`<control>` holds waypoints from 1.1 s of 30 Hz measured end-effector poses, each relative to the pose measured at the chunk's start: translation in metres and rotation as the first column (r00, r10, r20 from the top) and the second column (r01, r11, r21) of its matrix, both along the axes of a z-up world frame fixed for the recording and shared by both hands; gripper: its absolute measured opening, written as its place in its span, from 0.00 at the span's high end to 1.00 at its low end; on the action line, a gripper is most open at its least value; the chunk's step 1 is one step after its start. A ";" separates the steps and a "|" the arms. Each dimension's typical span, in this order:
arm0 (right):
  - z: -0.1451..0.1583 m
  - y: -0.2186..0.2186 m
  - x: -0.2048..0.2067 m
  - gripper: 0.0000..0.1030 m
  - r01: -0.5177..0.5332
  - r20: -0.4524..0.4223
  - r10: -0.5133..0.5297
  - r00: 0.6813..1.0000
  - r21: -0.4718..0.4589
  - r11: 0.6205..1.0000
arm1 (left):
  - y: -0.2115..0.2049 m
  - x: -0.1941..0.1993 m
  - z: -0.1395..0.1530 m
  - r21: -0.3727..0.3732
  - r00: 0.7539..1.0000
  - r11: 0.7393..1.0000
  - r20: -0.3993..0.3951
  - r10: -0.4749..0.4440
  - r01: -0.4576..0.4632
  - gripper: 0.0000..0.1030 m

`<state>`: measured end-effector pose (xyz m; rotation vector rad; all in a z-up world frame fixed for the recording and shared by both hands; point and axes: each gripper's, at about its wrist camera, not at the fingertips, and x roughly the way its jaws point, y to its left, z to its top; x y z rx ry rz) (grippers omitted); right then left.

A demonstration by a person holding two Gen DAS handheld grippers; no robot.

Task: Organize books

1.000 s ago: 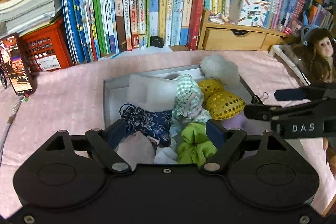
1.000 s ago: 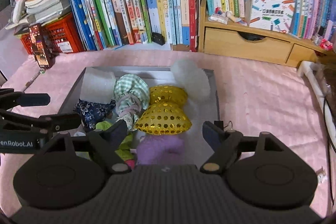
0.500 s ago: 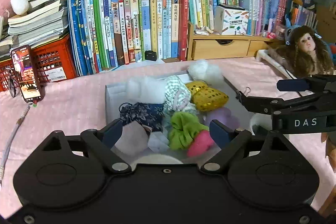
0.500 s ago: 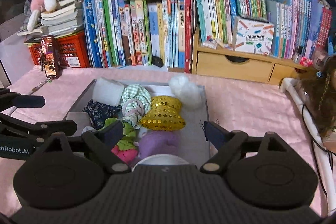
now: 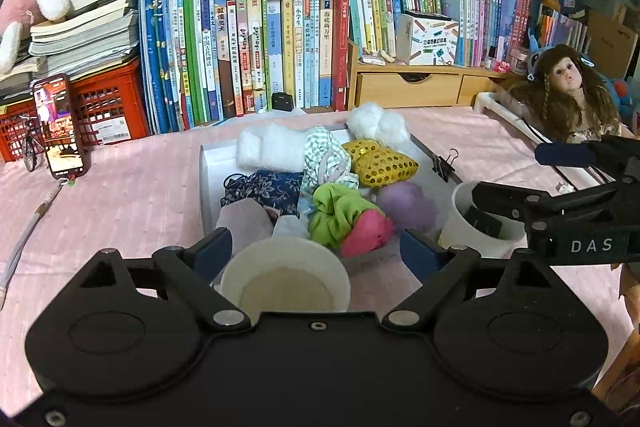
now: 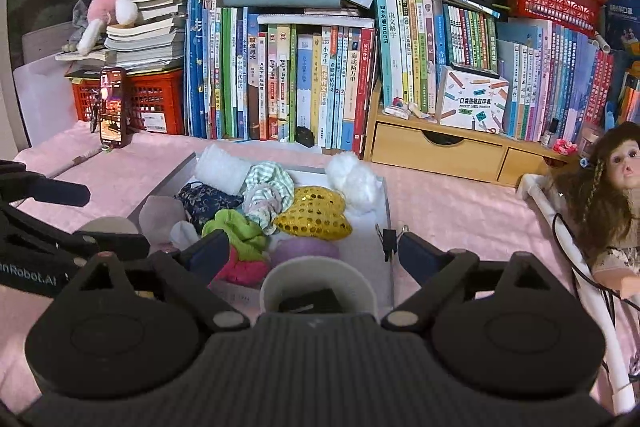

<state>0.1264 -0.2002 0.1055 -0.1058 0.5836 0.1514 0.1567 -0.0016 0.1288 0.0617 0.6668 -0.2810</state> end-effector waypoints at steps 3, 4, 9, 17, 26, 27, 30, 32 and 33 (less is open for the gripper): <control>-0.003 -0.001 -0.010 0.06 0.003 0.012 -0.003 1.000 -0.003 1.000 | 0.002 -0.007 -0.001 -0.007 1.000 1.000 0.003 0.002 -0.002 0.12; -0.004 -0.001 -0.013 0.05 0.002 0.015 -0.002 1.000 -0.004 1.000 | 0.003 -0.010 -0.002 -0.011 1.000 1.000 0.004 0.002 -0.002 0.12; -0.007 -0.001 -0.026 0.04 -0.008 0.025 0.008 1.000 -0.004 1.000 | 0.007 -0.023 -0.005 -0.022 1.000 1.000 0.022 0.007 -0.006 0.12; -0.018 0.003 -0.043 0.02 0.008 0.062 -0.008 0.998 -0.003 1.000 | 0.003 -0.044 -0.017 -0.005 0.998 1.000 0.059 0.006 -0.006 0.11; -0.041 0.003 -0.054 0.02 0.059 0.068 -0.060 0.996 0.016 0.998 | 0.002 -0.063 -0.042 0.008 0.996 0.999 0.078 0.038 -0.038 0.11; -0.045 0.002 -0.055 0.02 0.065 0.064 -0.067 0.996 0.022 0.998 | 0.002 -0.064 -0.045 0.008 0.996 0.999 0.078 0.044 -0.045 0.11; -0.055 0.001 -0.057 0.01 0.077 0.048 -0.078 0.996 0.030 0.997 | 0.001 -0.066 -0.055 0.003 0.997 0.999 0.063 0.053 -0.053 0.10; -0.061 0.002 -0.057 0.01 0.086 0.041 -0.087 0.995 0.021 0.996 | 0.000 -0.067 -0.062 0.005 0.997 0.998 0.056 0.060 -0.060 0.10; -0.064 0.002 -0.057 0.01 0.089 0.036 -0.090 0.995 0.016 0.996 | 0.000 -0.067 -0.065 0.007 0.997 0.998 0.054 0.063 -0.064 0.10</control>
